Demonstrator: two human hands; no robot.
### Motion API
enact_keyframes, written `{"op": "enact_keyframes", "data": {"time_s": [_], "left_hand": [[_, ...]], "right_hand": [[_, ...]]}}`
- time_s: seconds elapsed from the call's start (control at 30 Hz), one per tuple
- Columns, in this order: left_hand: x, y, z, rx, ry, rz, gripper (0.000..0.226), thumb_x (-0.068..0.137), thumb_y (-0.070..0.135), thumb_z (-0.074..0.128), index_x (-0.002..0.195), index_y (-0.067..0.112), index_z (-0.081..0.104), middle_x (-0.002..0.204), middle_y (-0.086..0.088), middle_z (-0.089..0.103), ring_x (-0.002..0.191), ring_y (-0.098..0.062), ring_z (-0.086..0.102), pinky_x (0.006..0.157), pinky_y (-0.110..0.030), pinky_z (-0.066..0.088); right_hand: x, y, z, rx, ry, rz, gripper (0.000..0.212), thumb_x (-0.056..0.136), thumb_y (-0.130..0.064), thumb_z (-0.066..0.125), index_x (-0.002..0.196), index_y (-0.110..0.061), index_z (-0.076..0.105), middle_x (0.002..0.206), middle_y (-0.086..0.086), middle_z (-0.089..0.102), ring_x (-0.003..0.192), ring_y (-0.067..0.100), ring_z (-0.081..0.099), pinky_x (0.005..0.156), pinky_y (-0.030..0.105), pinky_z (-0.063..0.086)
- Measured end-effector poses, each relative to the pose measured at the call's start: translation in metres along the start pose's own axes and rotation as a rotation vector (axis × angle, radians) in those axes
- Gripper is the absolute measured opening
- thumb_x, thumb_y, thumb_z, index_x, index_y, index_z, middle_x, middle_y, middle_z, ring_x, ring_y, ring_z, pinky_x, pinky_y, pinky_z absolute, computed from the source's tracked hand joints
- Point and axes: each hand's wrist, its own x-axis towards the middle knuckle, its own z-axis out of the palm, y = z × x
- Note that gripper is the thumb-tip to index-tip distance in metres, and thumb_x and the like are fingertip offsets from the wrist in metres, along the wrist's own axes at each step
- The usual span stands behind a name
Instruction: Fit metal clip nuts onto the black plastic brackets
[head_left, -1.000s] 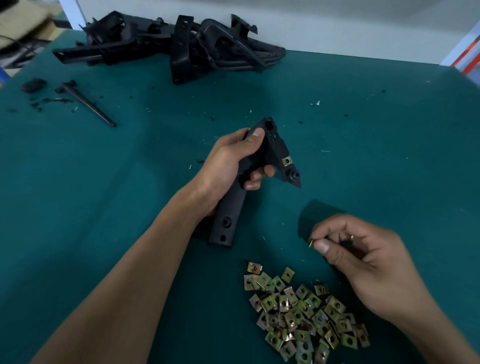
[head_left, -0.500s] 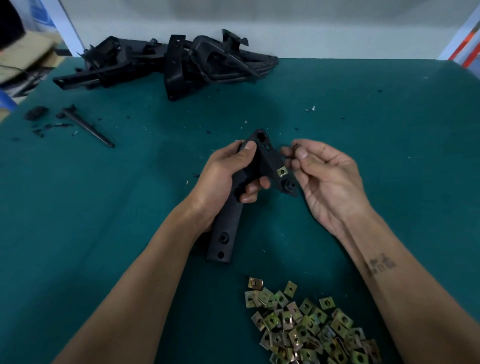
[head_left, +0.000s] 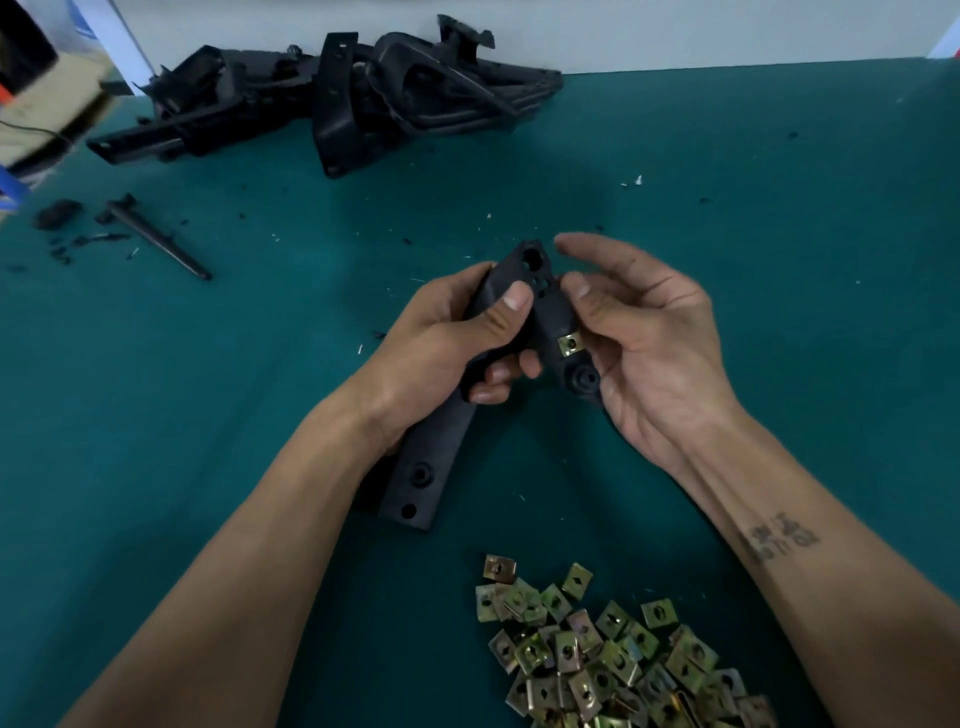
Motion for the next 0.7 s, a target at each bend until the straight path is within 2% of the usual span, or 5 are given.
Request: {"op": "enact_keyframes", "data": {"time_s": [0.1, 0.23, 0.43, 0.53, 0.7], "left_hand": [[0.0002, -0.0013, 0.0002, 0.013, -0.007, 0.016, 0.025, 0.099, 0.025, 0.05, 0.11, 0.002, 0.053, 0.07, -0.011, 0.059, 0.051, -0.014, 0.04, 0.044, -0.021, 0.034], [-0.0001, -0.0019, 0.0003, 0.016, -0.005, 0.024, 0.024, 0.099, 0.024, 0.05, 0.11, 0.002, 0.054, 0.07, -0.012, 0.059, 0.051, -0.014, 0.041, 0.044, -0.021, 0.035], [0.0008, -0.0026, 0.0007, 0.008, -0.004, 0.021, 0.023, 0.1, 0.024, 0.05, 0.109, 0.003, 0.053, 0.07, -0.011, 0.06, 0.051, -0.014, 0.04, 0.043, -0.021, 0.035], [0.0012, -0.0032, 0.0008, 0.013, -0.008, 0.018, 0.025, 0.1, 0.023, 0.05, 0.111, 0.0, 0.051, 0.07, -0.01, 0.06, 0.05, -0.012, 0.041, 0.043, -0.02, 0.036], [0.0015, -0.0025, 0.0015, 0.011, -0.006, 0.027, 0.024, 0.1, 0.023, 0.053, 0.109, 0.001, 0.05, 0.068, -0.01, 0.061, 0.049, -0.012, 0.041, 0.042, -0.02, 0.036]], "right_hand": [[0.0003, -0.0019, -0.0015, 0.027, 0.011, 0.033, 0.03, 0.077, -0.006, 0.072, 0.105, 0.003, 0.067, 0.083, 0.018, 0.072, 0.067, 0.034, 0.067, 0.071, 0.051, 0.058], [-0.0021, -0.0035, -0.0011, 0.122, -0.004, 0.079, 0.018, 0.077, -0.004, 0.073, 0.093, 0.002, 0.07, 0.085, 0.022, 0.071, 0.065, 0.033, 0.068, 0.057, 0.048, 0.062], [-0.0036, -0.0026, 0.0018, 0.127, -0.006, 0.102, 0.013, 0.081, -0.004, 0.072, 0.093, 0.001, 0.069, 0.085, 0.023, 0.071, 0.06, 0.033, 0.067, 0.051, 0.04, 0.059], [-0.0039, -0.0011, 0.0031, 0.131, 0.022, 0.078, 0.016, 0.081, -0.005, 0.074, 0.095, 0.001, 0.068, 0.086, 0.022, 0.069, 0.059, 0.032, 0.066, 0.051, 0.041, 0.058], [-0.0076, 0.0011, 0.006, 0.064, 0.092, -0.027, 0.006, 0.081, -0.002, 0.076, 0.08, -0.002, 0.071, 0.077, 0.02, 0.07, 0.057, 0.033, 0.067, 0.051, 0.043, 0.058]]}}
